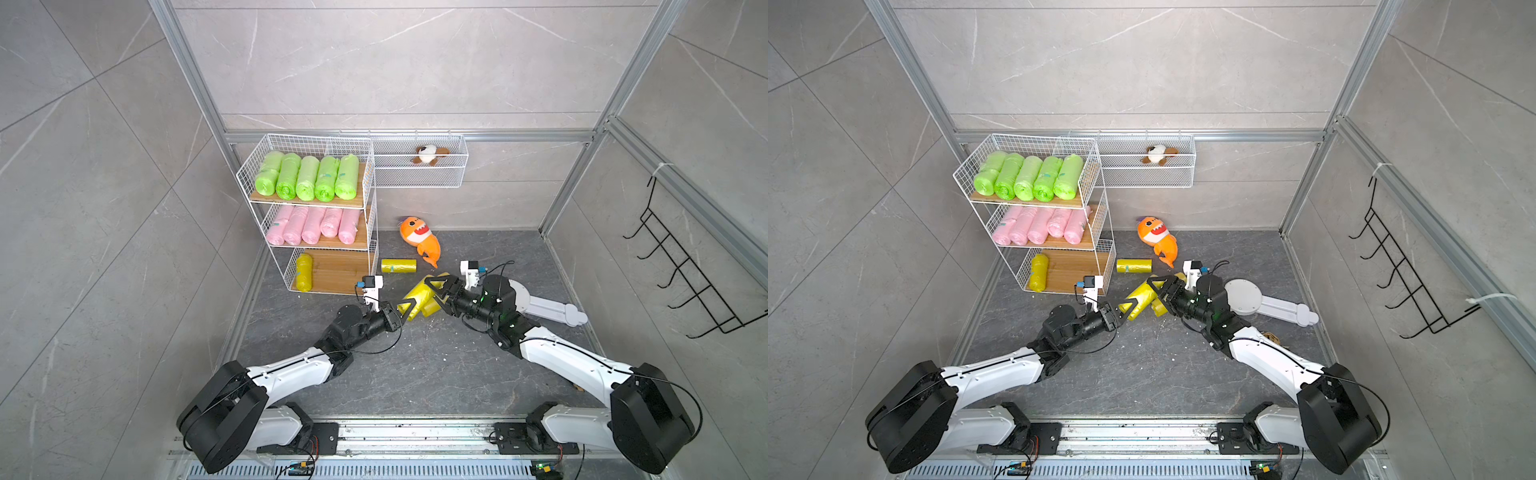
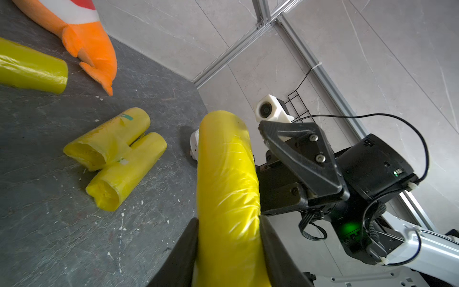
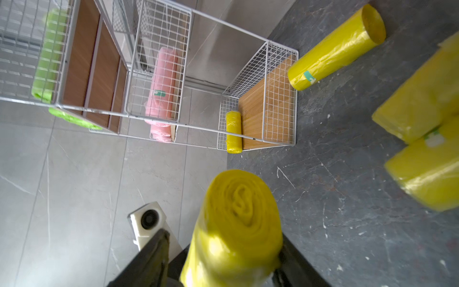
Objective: Sort the rolls of trash bags by color and place them on the shelf
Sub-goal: Place the roll of trash bags on the shelf.
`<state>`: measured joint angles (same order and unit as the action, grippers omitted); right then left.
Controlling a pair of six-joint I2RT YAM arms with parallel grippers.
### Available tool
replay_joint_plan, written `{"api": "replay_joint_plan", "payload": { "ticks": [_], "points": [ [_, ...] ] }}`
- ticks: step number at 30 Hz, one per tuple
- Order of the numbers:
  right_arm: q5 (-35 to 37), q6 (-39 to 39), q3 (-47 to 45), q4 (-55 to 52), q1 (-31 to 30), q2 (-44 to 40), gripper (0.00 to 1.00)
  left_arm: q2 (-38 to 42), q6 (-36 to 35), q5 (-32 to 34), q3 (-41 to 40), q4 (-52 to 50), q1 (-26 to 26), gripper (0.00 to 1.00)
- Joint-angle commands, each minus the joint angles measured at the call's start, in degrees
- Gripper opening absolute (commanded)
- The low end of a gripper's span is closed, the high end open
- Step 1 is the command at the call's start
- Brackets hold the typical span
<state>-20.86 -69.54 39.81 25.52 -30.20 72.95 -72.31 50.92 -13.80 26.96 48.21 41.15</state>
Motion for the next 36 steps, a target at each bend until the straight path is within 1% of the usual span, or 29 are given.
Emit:
{"api": "replay_joint_plan", "payload": {
  "ticks": [1,7,12,14,17,20,24,27,32,36],
  "points": [
    [3.25,2.38,-2.28,0.23,0.35,-2.99,0.75,3.77,-3.75,2.70,-2.25,-3.29,-2.99,0.29],
    [5.70,5.26,-4.45,-3.62,0.93,-5.56,0.76,10.41,-5.91,5.18,-9.57,-12.12,-13.38,0.28],
    [5.45,5.64,-4.50,-3.22,1.13,-4.30,0.76,14.74,-10.95,11.42,-10.40,-23.55,-19.86,0.27],
    [4.93,5.53,-4.31,-2.70,1.21,-3.29,0.76,15.70,-11.82,12.86,-10.62,-24.27,-23.19,0.26],
    [4.16,5.04,-4.30,-1.38,1.29,-1.87,0.76,15.87,-13.42,14.41,-10.52,-21.46,-27.34,0.25],
    [3.63,4.82,-4.48,-0.65,1.21,-1.02,0.76,13.39,-18.13,17.15,-9.27,-17.52,-29.40,0.27],
    [3.33,5.14,-4.57,-1.06,1.19,-1.34,0.76,6.60,-25.79,20.59,-4.76,-15.37,-31.45,0.27],
    [3.24,5.69,-4.48,-1.78,1.32,-1.74,0.76,1.04,-31.29,23.54,-1.38,-13.62,-31.57,0.27],
    [2.32,5.92,-4.30,-2.07,1.77,-1.39,0.76,-7.15,-38.74,26.25,3.56,-11.51,-31.57,0.29],
    [1.55,5.87,-4.13,-1.54,2.04,-0.78,0.76,-13.28,-44.41,28.37,9.15,-13.61,-31.57,0.32]
  ]
}}
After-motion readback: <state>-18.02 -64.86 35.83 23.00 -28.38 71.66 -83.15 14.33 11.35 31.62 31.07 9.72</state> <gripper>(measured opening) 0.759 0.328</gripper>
